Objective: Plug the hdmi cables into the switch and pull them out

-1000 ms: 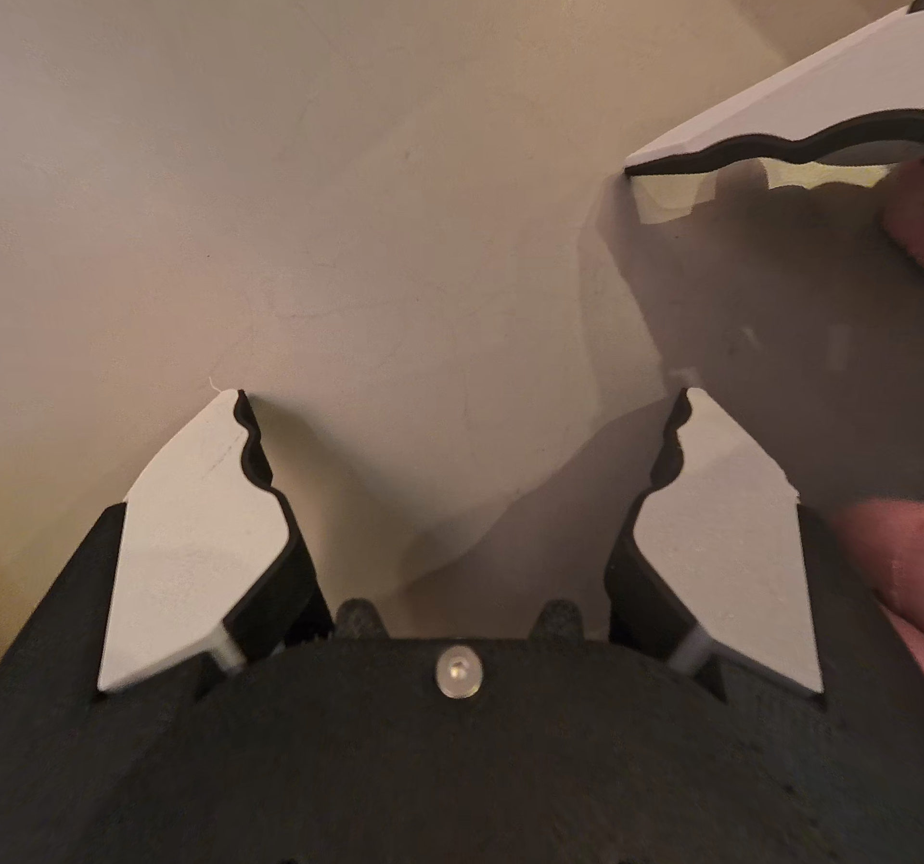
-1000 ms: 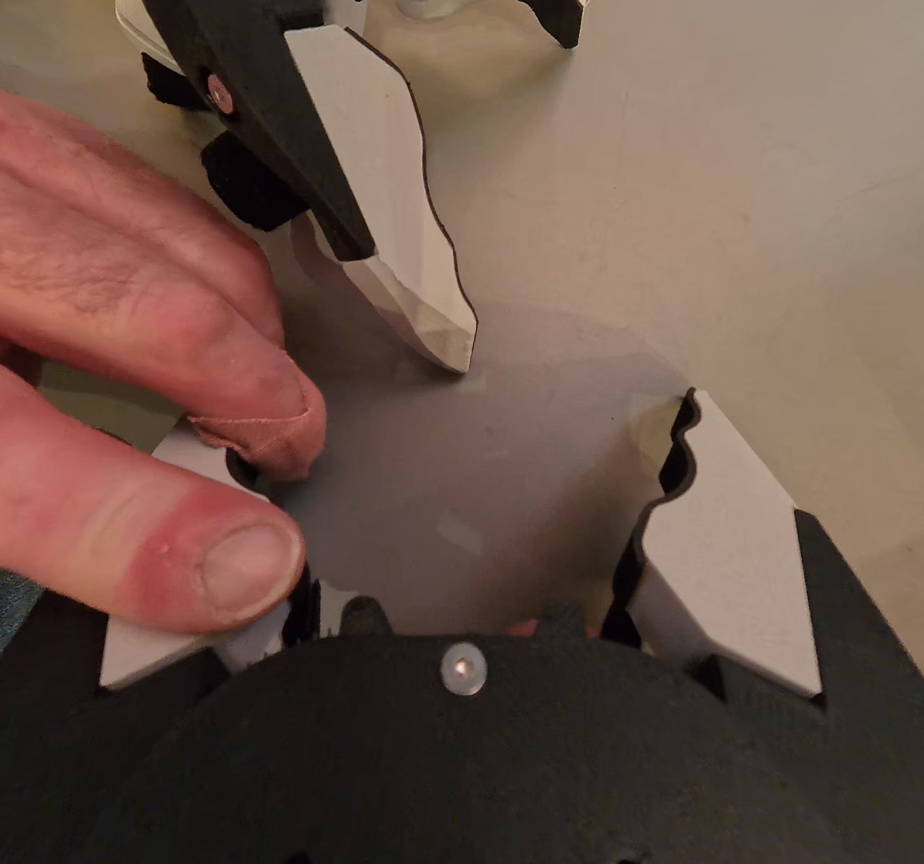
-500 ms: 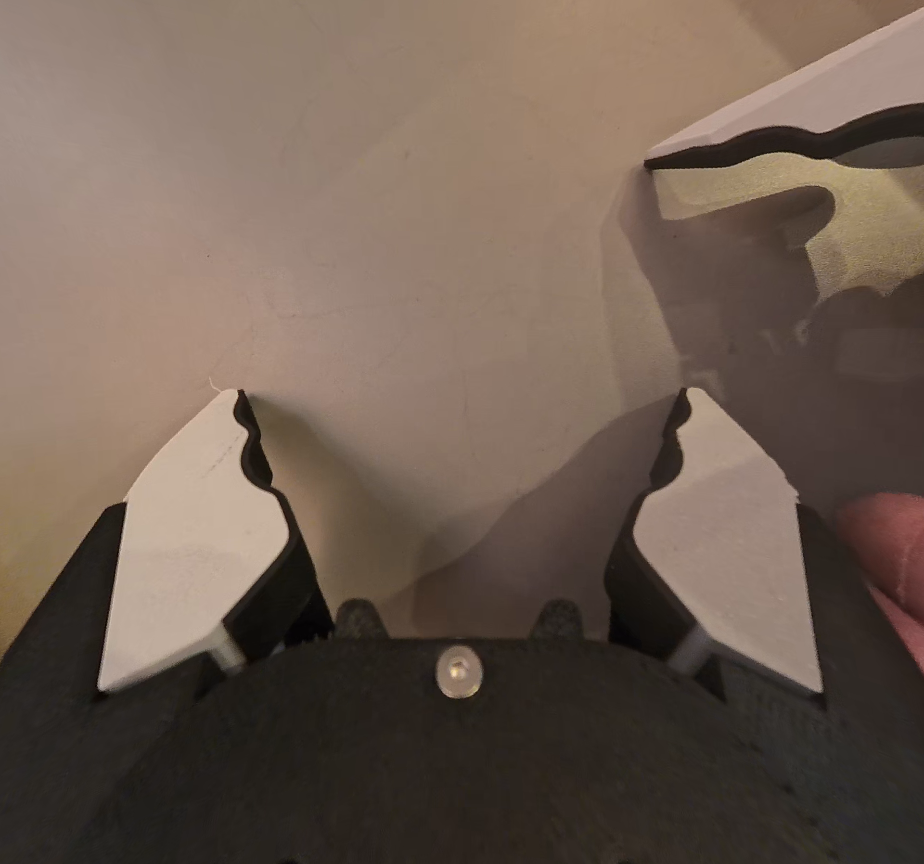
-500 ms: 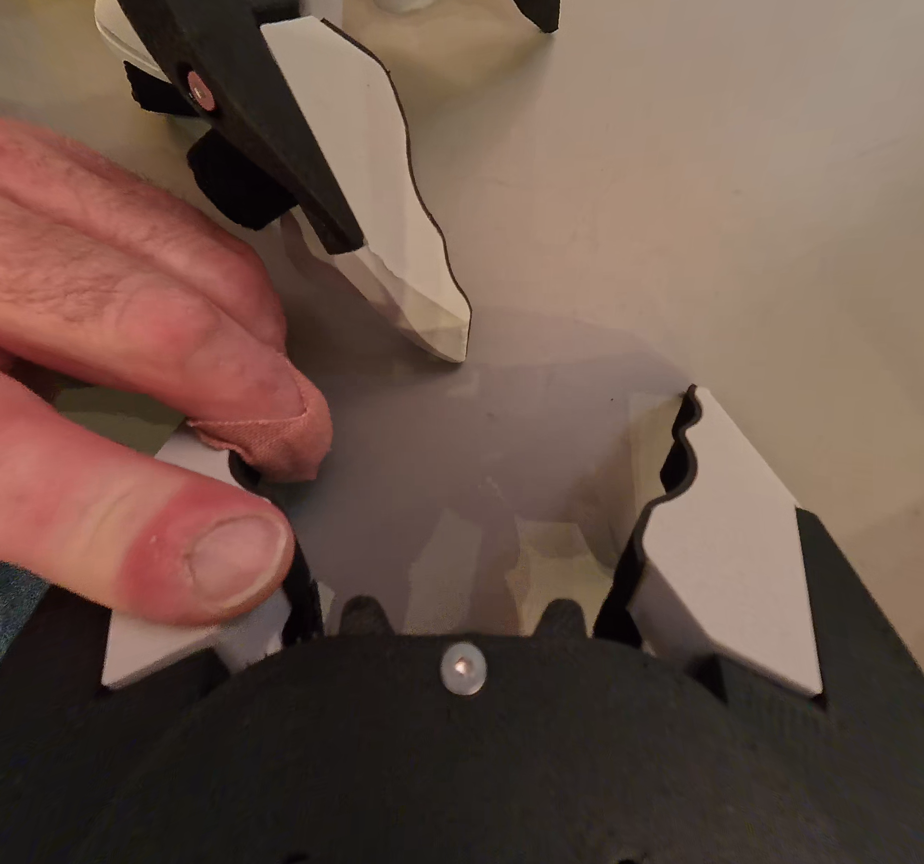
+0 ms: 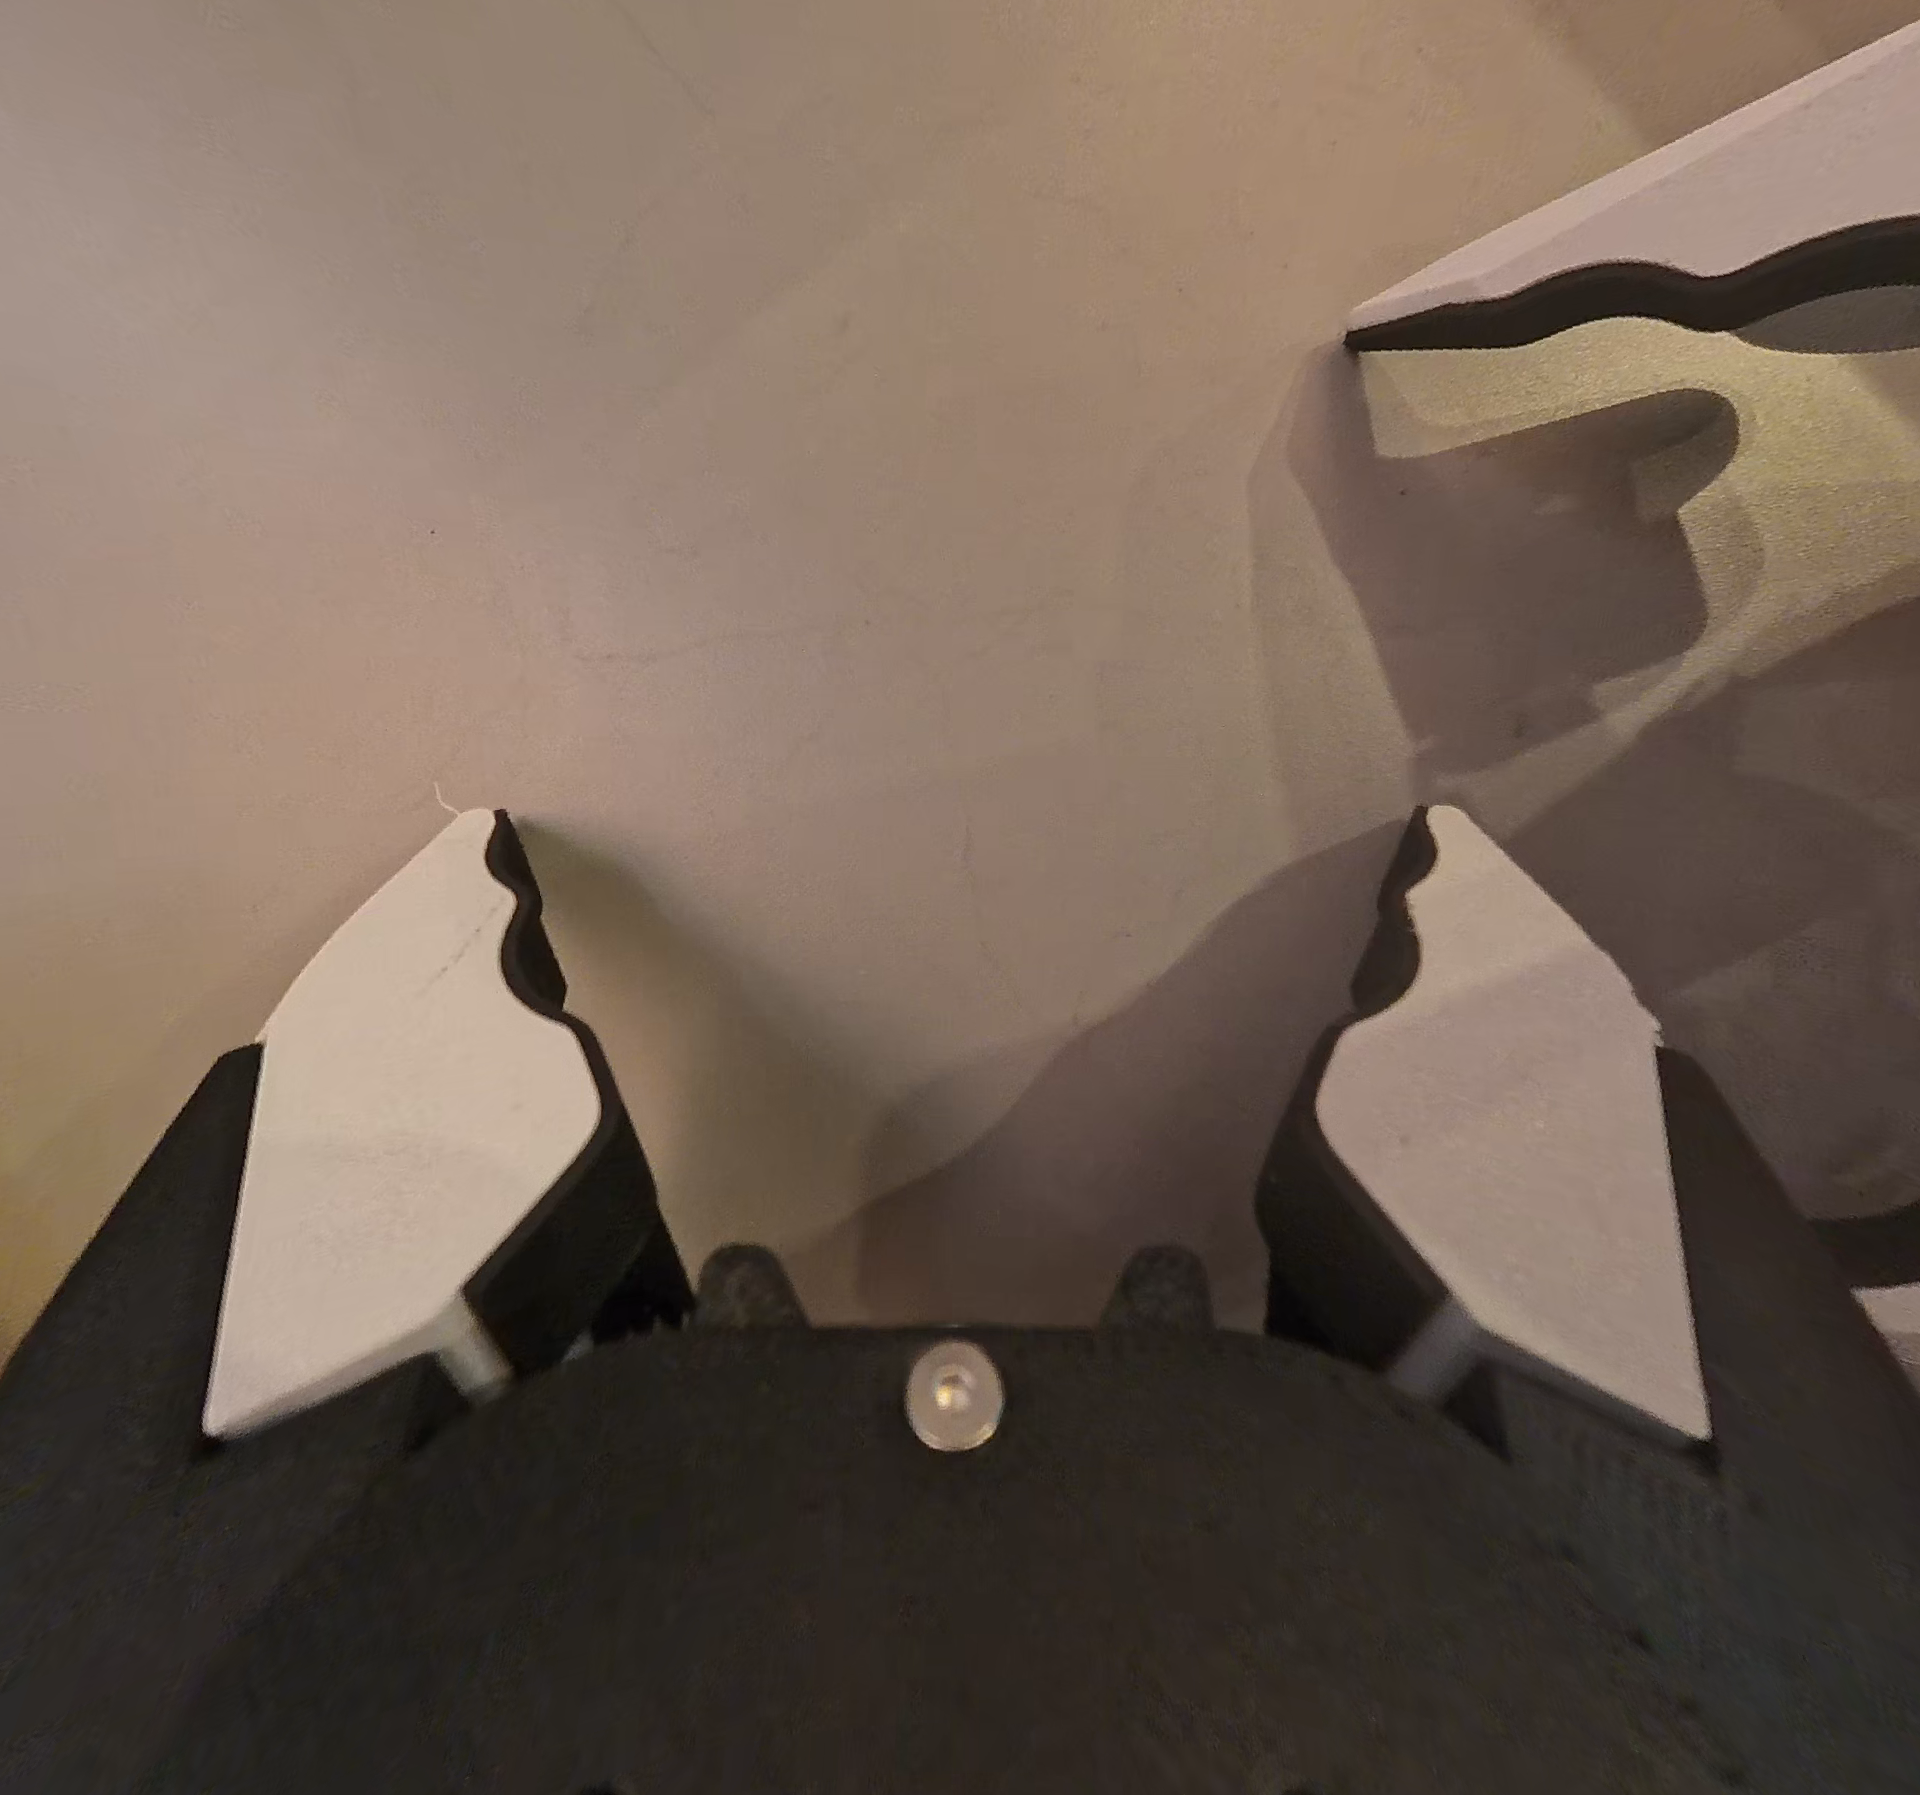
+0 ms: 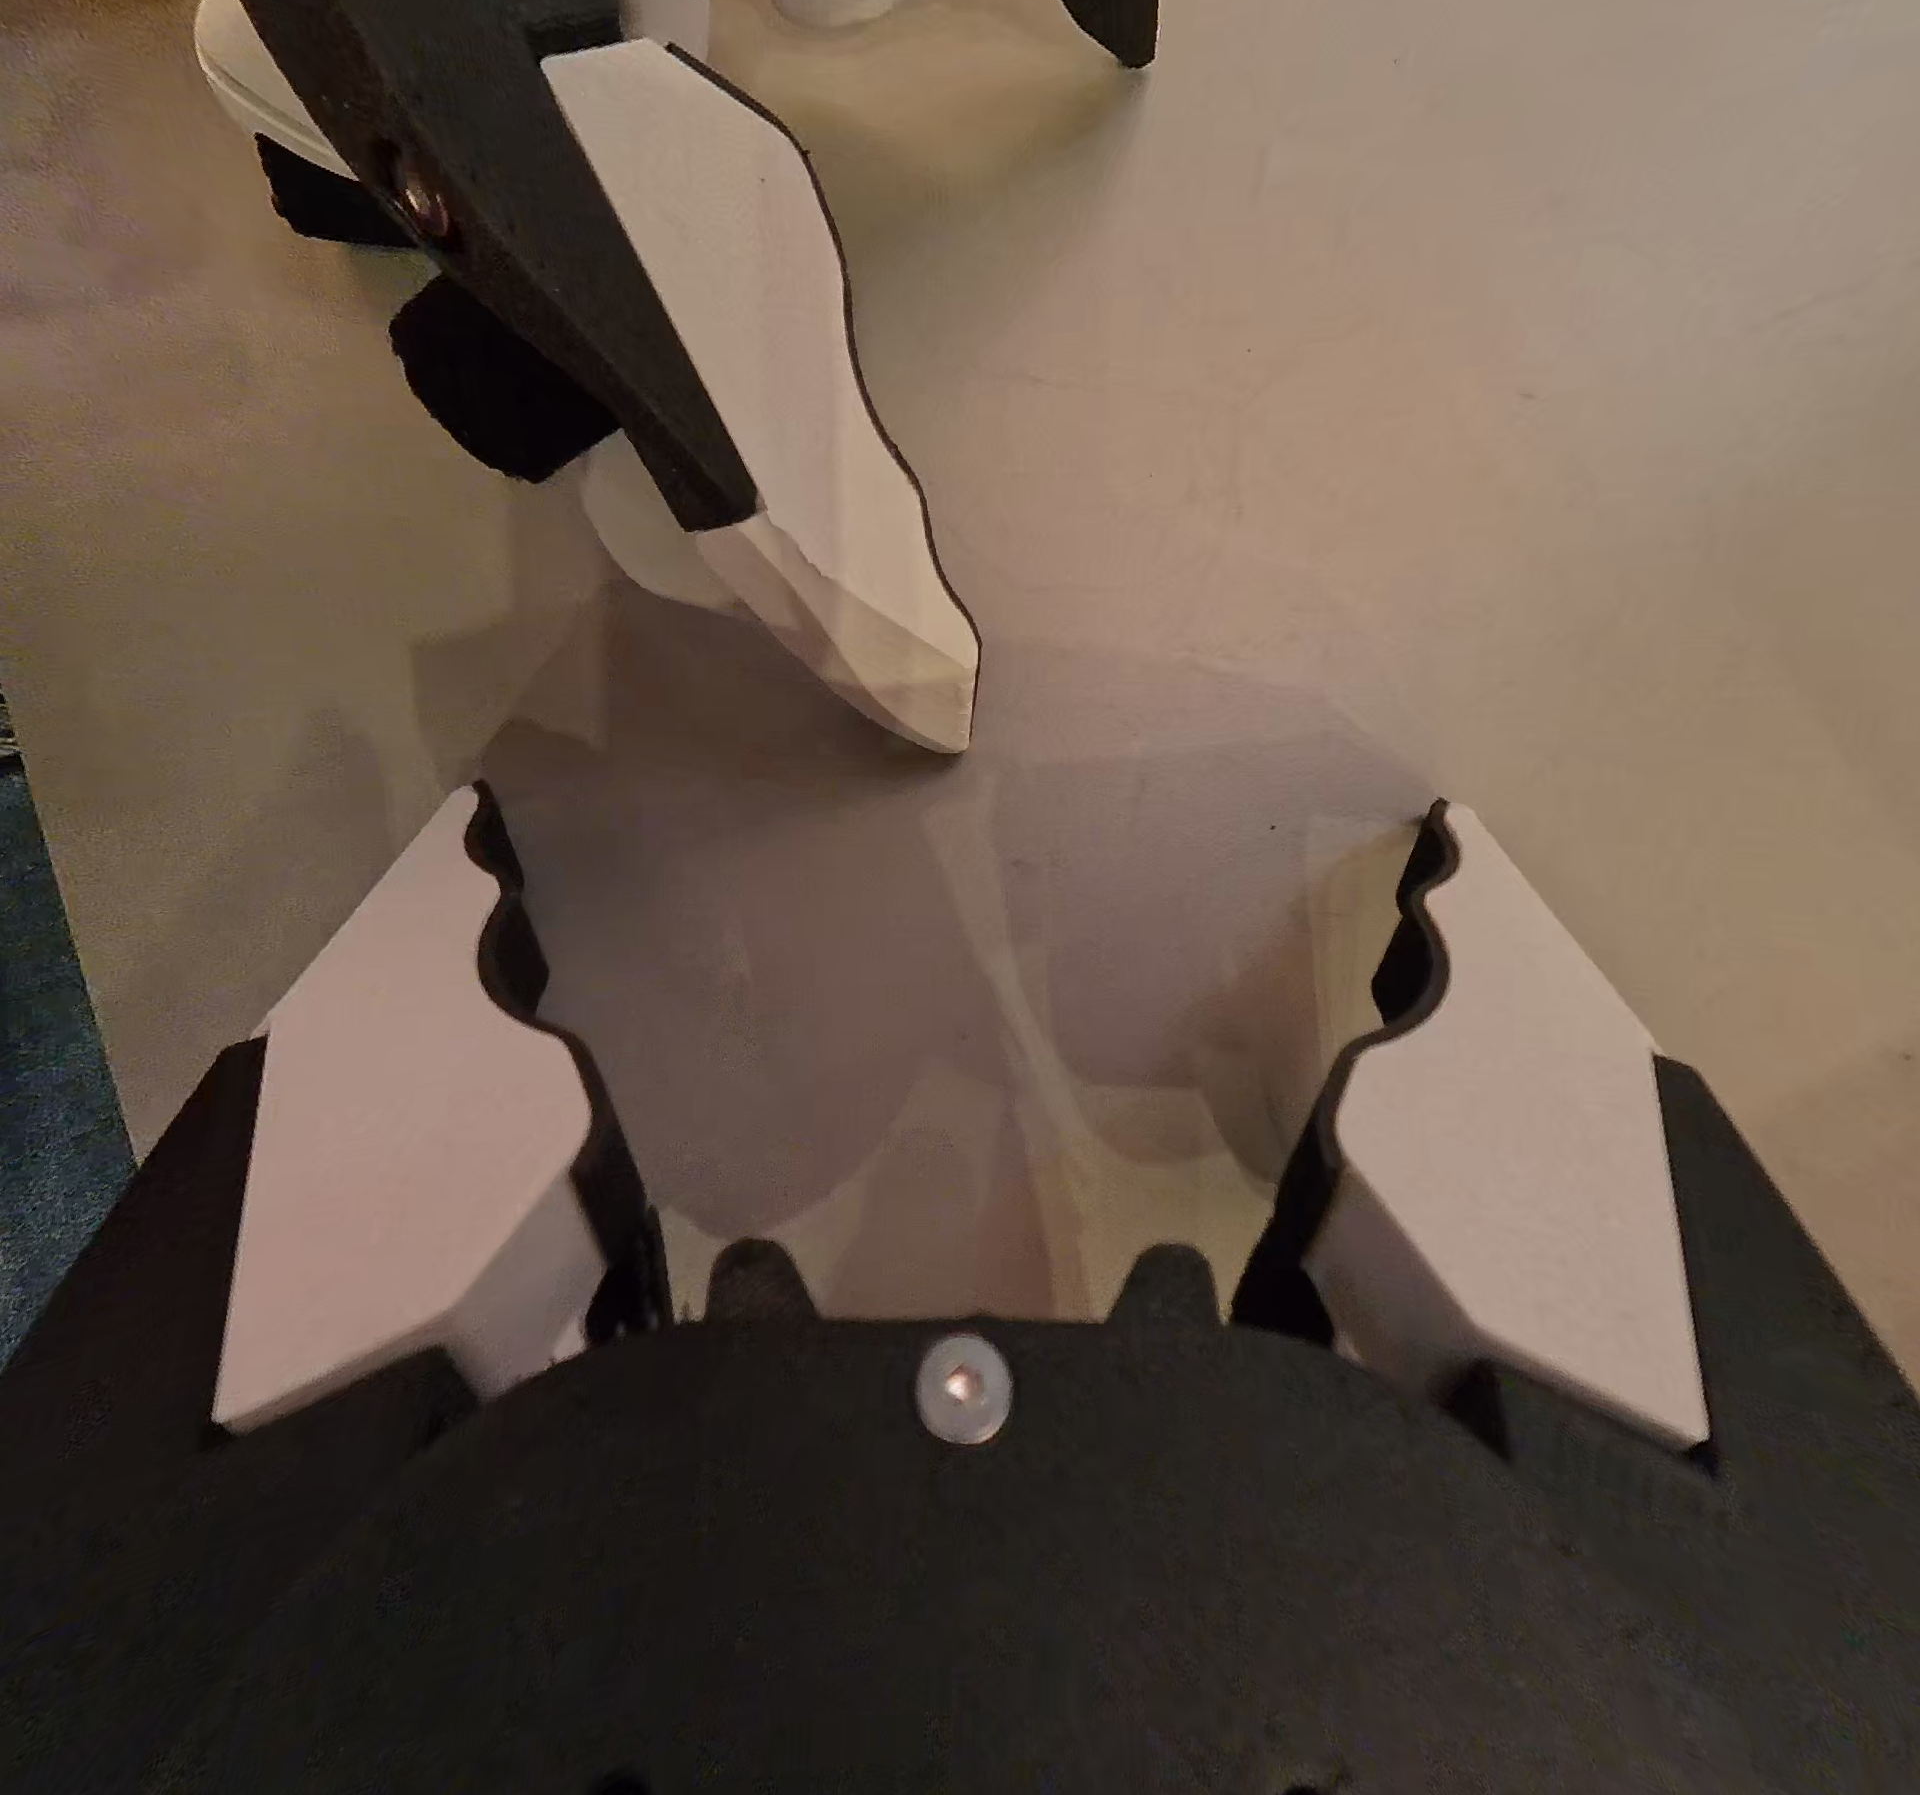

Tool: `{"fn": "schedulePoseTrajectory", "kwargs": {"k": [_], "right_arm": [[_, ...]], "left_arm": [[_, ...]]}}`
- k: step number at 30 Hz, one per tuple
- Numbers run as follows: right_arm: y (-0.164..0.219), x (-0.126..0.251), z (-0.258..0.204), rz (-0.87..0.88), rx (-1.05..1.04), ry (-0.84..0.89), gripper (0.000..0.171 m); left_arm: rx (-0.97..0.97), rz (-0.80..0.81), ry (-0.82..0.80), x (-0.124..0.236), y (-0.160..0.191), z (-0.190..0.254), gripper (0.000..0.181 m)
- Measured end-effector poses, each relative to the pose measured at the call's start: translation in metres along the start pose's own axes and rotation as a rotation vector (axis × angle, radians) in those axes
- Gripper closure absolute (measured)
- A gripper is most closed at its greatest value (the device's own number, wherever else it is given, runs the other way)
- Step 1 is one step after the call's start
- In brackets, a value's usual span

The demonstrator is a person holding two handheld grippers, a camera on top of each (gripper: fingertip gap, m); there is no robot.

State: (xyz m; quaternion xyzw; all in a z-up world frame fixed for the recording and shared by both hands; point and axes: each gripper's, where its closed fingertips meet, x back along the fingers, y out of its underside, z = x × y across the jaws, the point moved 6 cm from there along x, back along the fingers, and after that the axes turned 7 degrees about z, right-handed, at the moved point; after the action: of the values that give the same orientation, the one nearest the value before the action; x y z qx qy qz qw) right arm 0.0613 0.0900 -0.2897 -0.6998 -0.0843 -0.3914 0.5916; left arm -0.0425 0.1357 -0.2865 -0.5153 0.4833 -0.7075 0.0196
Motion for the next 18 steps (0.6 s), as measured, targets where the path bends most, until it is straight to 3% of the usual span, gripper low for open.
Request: {"fn": "schedulePoseTrajectory", "kwargs": {"k": [15,16,18], "right_arm": [[-0.001,-0.001,0.002,0.0,-0.02,0.023,0.012],[-0.002,-0.001,0.003,0.0,-0.028,0.031,0.014],[-0.004,-0.001,0.012,0.022,-0.075,0.087,0.037]], "left_arm": [[0.0,0.0,0.0,0.0,0.0,0.0,0.035],[0.0,0.0,0.0,0.0,0.0,0.0,0.035],[0.007,-0.001,-0.005,-0.001,0.0,0.0,0.035]]}}
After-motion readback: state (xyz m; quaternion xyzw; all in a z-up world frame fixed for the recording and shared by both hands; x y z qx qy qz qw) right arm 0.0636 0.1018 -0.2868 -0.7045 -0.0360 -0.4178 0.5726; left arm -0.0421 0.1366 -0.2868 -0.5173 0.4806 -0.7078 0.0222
